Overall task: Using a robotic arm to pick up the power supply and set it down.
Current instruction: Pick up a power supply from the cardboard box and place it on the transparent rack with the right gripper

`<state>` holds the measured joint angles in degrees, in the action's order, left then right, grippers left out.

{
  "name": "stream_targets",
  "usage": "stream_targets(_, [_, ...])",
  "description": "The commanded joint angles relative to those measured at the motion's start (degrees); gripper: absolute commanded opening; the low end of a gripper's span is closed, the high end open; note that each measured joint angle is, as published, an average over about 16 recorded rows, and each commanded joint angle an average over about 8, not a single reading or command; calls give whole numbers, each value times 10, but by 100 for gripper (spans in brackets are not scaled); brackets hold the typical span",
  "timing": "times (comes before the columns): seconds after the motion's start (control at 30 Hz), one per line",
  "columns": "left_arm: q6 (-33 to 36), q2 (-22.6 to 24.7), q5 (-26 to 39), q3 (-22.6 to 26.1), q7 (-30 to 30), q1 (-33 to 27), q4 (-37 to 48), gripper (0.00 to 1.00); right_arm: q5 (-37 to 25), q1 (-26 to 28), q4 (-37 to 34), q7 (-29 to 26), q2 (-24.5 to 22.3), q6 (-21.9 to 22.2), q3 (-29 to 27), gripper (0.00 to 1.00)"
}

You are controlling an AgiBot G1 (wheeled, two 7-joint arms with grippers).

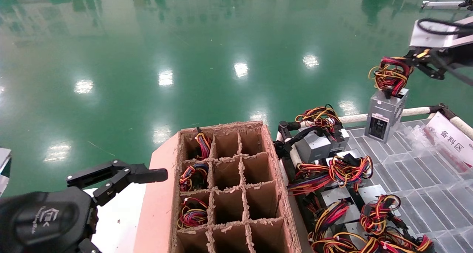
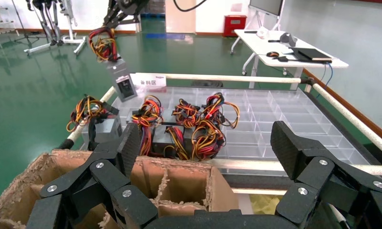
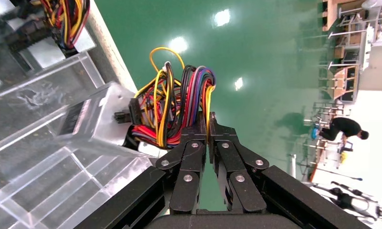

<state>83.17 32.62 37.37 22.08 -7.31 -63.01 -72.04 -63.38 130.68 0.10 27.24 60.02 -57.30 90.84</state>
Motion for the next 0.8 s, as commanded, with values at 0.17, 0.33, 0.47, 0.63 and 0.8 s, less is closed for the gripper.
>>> stream_targets(0.17, [0, 0, 0, 0, 0, 0, 0, 100, 3, -31, 2, 6, 13, 36, -2, 0])
stream_targets(0.33, [0, 0, 0, 0, 0, 0, 0, 100, 14, -59, 2, 3, 25, 59, -10, 0])
stream_targets(0.47, [0, 0, 0, 0, 0, 0, 0, 100, 22, -79, 2, 1, 34, 73, -15, 0])
stream_targets(0.63, [0, 0, 0, 0, 0, 0, 0, 100, 32, -95, 1, -3, 42, 86, -22, 0])
stream_targets(0.8, [0, 0, 0, 0, 0, 0, 0, 100, 47, -107, -3, -14, 46, 104, -33, 0])
